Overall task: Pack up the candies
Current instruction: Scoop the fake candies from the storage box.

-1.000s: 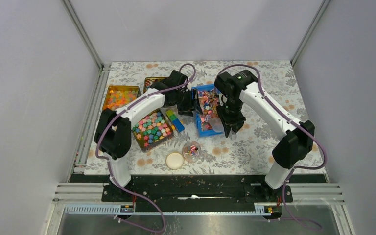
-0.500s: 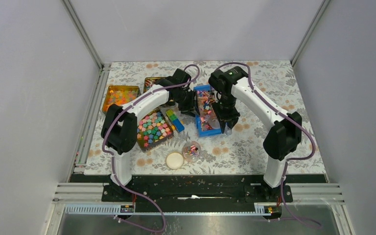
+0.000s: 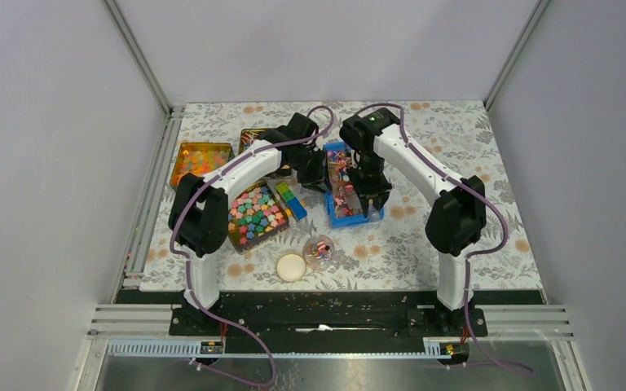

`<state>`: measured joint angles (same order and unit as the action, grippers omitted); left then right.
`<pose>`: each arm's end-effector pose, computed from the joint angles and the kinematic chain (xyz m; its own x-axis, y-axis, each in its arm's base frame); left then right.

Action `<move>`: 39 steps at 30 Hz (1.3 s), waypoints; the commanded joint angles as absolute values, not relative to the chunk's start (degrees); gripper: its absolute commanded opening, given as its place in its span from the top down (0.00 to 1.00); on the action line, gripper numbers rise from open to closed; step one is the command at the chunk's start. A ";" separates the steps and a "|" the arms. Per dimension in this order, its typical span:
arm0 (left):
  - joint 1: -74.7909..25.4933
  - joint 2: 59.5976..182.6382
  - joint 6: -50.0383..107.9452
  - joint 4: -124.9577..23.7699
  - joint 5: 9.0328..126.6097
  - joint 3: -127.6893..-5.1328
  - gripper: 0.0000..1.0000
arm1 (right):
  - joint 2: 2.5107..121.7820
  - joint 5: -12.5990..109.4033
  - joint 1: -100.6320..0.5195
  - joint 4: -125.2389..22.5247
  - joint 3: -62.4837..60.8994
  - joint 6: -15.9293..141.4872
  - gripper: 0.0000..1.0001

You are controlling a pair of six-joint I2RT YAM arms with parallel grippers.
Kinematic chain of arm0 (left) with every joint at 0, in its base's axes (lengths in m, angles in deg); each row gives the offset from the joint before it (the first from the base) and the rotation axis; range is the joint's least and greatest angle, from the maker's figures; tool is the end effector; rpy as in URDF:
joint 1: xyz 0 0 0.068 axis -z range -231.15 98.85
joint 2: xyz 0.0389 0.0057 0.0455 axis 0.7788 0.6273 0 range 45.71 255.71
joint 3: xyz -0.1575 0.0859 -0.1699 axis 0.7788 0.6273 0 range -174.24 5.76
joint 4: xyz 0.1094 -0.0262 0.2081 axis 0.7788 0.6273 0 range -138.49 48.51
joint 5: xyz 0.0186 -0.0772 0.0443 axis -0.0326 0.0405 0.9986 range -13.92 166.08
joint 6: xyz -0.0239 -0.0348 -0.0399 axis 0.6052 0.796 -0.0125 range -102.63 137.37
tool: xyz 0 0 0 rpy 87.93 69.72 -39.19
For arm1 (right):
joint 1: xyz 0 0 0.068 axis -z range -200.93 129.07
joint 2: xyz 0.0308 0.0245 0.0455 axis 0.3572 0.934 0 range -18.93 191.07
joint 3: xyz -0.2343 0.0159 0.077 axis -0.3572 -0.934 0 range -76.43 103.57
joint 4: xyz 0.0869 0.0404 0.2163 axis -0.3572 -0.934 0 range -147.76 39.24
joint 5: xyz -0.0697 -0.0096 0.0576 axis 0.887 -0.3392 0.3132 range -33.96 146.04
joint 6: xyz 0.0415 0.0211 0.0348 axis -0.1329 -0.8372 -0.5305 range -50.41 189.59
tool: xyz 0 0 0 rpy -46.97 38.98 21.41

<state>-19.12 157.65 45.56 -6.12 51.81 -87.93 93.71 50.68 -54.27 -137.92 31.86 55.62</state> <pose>0.3212 -0.2212 0.2247 -0.9602 0.0928 -0.2633 0.2279 0.8052 -0.5474 0.2740 0.1849 0.2603 -0.9421 -0.3320 0.0483 -0.3273 0.9411 0.0844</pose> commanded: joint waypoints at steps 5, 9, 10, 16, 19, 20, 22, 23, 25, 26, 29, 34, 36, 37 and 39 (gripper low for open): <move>-19.29 157.29 44.14 -4.54 49.59 -89.31 0.83 | 99.63 53.41 -54.04 -142.52 38.80 55.52 1.00; -19.24 156.72 44.18 -4.76 49.32 -88.43 0.84 | 99.90 54.50 -54.09 -138.61 38.64 56.38 1.00; -19.24 156.45 44.18 -4.81 49.27 -88.22 0.84 | 99.63 55.01 -54.06 -136.73 37.80 56.66 1.00; -19.25 155.63 44.39 -5.34 48.71 -87.04 0.84 | 96.68 55.78 -54.09 -127.37 31.61 57.68 1.00; -19.24 155.63 44.49 -5.60 48.38 -86.56 0.84 | 94.22 55.74 -54.11 -121.87 26.63 58.16 1.00; -19.24 155.58 44.53 -5.59 48.37 -86.53 0.84 | 93.68 55.71 -54.15 -120.62 25.48 58.41 1.00; -19.31 155.50 44.53 -5.77 48.31 -86.61 0.84 | 93.35 55.76 -54.15 -118.70 23.77 58.63 1.00; -19.25 155.49 44.53 -5.84 48.26 -86.69 0.84 | 93.69 55.78 -54.15 -118.62 23.72 58.72 1.00; -19.24 155.53 44.58 -5.95 48.17 -86.72 0.84 | 94.20 55.62 -54.13 -118.55 24.09 58.86 1.00; -19.27 155.49 44.55 -5.94 48.16 -86.77 0.84 | 94.19 55.68 -54.11 -118.15 24.05 58.78 1.00; -19.24 155.27 44.52 -5.98 48.27 -86.68 0.84 | 93.67 55.63 -54.15 -116.69 23.30 58.76 1.00; -19.33 153.77 43.83 -6.04 49.70 -86.34 0.72 | 91.23 55.77 -54.12 -114.15 20.44 59.33 1.00; -19.38 152.60 43.58 -6.39 51.00 -85.95 0.62 | 90.06 56.79 -54.15 -113.33 19.08 59.61 1.00; -19.41 151.80 43.57 -6.78 51.56 -85.61 0.58 | 89.52 57.24 -54.11 -112.78 18.37 59.78 1.00; -19.58 150.28 43.65 -7.71 52.70 -84.67 0.50 | 88.65 57.61 -54.15 -111.89 17.11 60.09 1.00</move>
<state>-19.58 156.17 44.62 -6.47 51.18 -85.83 92.00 53.89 -54.29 -117.85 18.88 59.00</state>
